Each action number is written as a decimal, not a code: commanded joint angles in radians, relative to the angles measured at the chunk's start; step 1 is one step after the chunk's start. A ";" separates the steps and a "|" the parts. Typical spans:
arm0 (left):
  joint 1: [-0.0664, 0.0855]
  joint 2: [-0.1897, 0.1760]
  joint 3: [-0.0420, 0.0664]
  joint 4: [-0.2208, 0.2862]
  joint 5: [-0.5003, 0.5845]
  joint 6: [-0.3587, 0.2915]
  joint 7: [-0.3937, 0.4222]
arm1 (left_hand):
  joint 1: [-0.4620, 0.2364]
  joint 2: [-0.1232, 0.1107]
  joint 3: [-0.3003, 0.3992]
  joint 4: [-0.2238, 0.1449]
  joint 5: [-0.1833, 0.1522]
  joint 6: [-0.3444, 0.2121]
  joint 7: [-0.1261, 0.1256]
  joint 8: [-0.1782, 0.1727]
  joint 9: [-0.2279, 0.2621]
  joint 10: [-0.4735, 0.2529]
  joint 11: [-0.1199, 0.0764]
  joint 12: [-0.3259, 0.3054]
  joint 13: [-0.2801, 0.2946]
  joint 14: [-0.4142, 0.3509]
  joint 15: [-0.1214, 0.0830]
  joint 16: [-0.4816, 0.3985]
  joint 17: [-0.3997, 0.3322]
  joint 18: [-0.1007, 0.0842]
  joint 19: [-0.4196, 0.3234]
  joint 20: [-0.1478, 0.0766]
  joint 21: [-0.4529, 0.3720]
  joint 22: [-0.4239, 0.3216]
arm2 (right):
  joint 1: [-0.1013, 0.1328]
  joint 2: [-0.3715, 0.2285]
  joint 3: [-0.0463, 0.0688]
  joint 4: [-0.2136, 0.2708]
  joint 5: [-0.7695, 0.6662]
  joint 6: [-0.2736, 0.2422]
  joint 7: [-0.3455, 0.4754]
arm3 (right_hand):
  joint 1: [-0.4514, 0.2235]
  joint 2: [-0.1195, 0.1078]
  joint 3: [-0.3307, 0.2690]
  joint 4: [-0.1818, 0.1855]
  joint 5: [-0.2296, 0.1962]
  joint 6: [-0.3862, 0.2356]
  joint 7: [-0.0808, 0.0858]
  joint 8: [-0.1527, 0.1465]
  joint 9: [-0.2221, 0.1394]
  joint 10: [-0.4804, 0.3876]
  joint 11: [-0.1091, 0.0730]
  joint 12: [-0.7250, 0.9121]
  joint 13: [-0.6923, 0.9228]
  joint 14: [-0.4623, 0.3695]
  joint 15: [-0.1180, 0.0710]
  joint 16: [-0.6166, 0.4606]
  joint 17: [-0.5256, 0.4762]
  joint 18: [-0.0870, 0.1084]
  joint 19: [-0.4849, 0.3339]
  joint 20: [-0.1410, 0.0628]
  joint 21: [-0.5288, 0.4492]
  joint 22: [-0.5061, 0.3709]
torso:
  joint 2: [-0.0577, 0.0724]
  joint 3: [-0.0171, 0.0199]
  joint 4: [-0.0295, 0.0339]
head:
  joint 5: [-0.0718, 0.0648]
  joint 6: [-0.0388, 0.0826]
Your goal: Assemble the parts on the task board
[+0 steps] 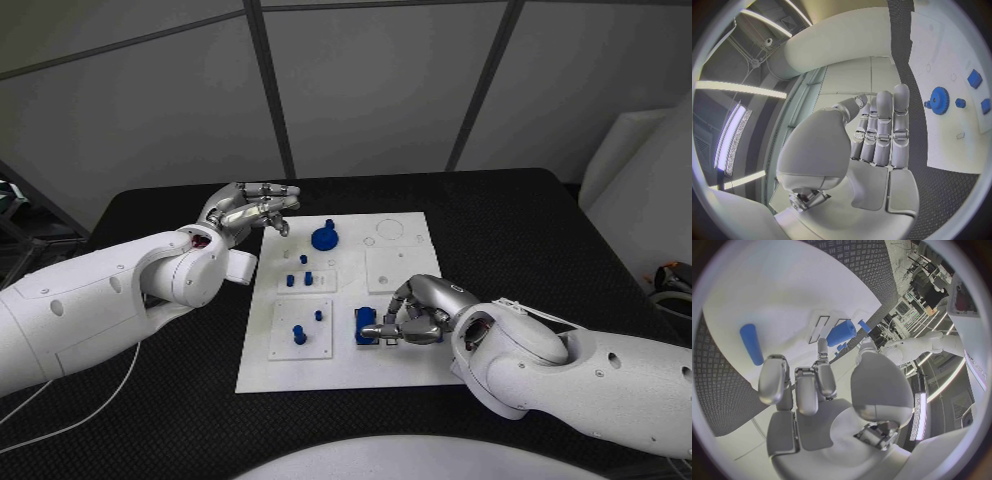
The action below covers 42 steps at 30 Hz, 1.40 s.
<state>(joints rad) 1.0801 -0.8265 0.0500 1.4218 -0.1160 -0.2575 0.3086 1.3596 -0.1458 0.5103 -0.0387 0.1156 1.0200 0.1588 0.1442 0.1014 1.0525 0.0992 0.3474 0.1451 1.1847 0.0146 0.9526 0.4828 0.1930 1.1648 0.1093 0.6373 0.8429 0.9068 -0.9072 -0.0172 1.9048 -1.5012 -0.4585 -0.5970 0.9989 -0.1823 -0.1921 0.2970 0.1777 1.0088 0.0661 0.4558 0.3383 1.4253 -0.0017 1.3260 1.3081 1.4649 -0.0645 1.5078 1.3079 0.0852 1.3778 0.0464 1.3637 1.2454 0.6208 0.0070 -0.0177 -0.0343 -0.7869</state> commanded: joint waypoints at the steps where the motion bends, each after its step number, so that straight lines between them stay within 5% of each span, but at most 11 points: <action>1: 0.000 -0.001 0.000 0.000 0.001 0.010 0.005 | -0.006 0.008 -0.004 0.001 -0.003 -0.002 0.008 0.006 -0.001 -0.008 -0.002 0.007 0.001 -0.008 0.000 0.000 -0.001 -0.010 -0.005 0.001 -0.003 -0.001 | 0.001 -0.007 0.000 0.009 -0.032 0.034 -0.016 | 0.000 0.007 0.005 0.001 0.005 0.006 -0.004 0.003 0.002 0.000 -0.008 0.001 0.004 0.077 -0.006 0.000 0.120 -0.013 0.000 -0.002 -0.001 0.001 | 0.001 -0.0011 0.0006 | -0.001 0.000; 10: -0.001 -0.002 0.000 0.000 0.001 0.009 0.005 | -0.006 0.008 -0.004 0.001 -0.003 -0.002 0.008 0.006 -0.001 -0.008 -0.002 0.007 0.001 -0.008 0.000 0.000 -0.001 -0.010 -0.005 0.001 -0.003 -0.001 | 0.001 -0.006 0.000 0.017 -0.032 0.090 -0.008 | 0.006 0.020 0.013 0.001 0.014 0.009 -0.007 0.010 0.006 0.003 -0.010 0.003 0.008 0.079 -0.008 0.002 0.126 -0.014 0.003 -0.004 0.002 0.006 | 0.001 -0.0020 0.0020 | -0.003 0.000; 15: -0.002 -0.003 0.000 0.000 0.001 0.009 0.005 | -0.006 0.008 -0.004 0.001 -0.003 -0.002 0.008 0.006 -0.001 -0.008 -0.002 0.007 0.001 -0.008 0.000 0.000 -0.001 -0.010 -0.005 0.001 -0.003 -0.001 | 0.001 0.001 0.000 0.013 -0.032 0.086 -0.006 | 0.124 0.096 0.064 -0.010 0.046 0.009 -0.012 0.022 0.012 0.008 -0.015 0.003 0.014 0.079 -0.012 0.003 0.128 -0.015 0.005 -0.008 0.004 0.010 | 0.001 -0.0021 0.0019 | -0.003 0.000; 26: -0.002 -0.004 0.000 0.000 0.001 0.010 0.003 | -0.007 0.008 -0.005 0.002 -0.003 -0.004 0.008 0.006 -0.001 -0.009 -0.002 0.008 0.001 -0.008 0.000 0.001 -0.003 -0.010 -0.005 0.002 -0.003 -0.001 | 0.001 0.014 0.000 -0.015 -0.043 0.039 -0.026 | 0.187 0.158 0.063 -0.009 0.131 0.018 -0.020 0.039 0.021 0.018 -0.023 0.009 0.026 0.082 -0.019 0.008 0.140 -0.018 0.015 -0.014 0.012 0.025 | 0.003 -0.0018 0.0020 | -0.001 -0.002; 42: -0.002 -0.005 0.000 -0.001 0.001 0.012 -0.001 | -0.008 0.009 -0.006 0.003 -0.002 -0.004 0.008 0.006 -0.002 -0.009 -0.002 0.009 0.001 -0.008 0.000 0.001 -0.003 -0.010 -0.005 0.002 -0.004 -0.002 | 0.001 0.010 0.000 -0.005 -0.031 0.060 0.007 | 0.319 0.116 0.037 -0.071 0.159 0.014 -0.021 0.049 0.026 0.020 -0.026 0.003 0.031 0.081 -0.022 0.007 0.139 -0.017 0.012 -0.018 0.008 0.023 | 0.001 -0.0013 0.0005 | 0.001 -0.008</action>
<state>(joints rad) 1.0769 -0.8317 0.0496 1.4204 -0.1159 -0.2571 0.3070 1.3556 -0.1418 0.5104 -0.0388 0.1156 1.0163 0.1624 0.1442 0.1006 1.0491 0.0956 0.3524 0.1449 1.1846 0.0146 0.9526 0.4812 0.1930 1.1648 0.1093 0.6373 0.8422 0.9057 -0.8963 -0.0180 1.8989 -1.5306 -0.3929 -0.5993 1.3174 -0.0621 -0.1558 0.2292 0.3413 1.0249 0.0501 0.5023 0.3632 1.4434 -0.0197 1.3306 1.3077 1.4650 -0.0790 1.5121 1.3075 0.0851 1.3886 0.0356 1.3699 1.2694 0.6220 0.0055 -0.0166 -0.0327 -0.7942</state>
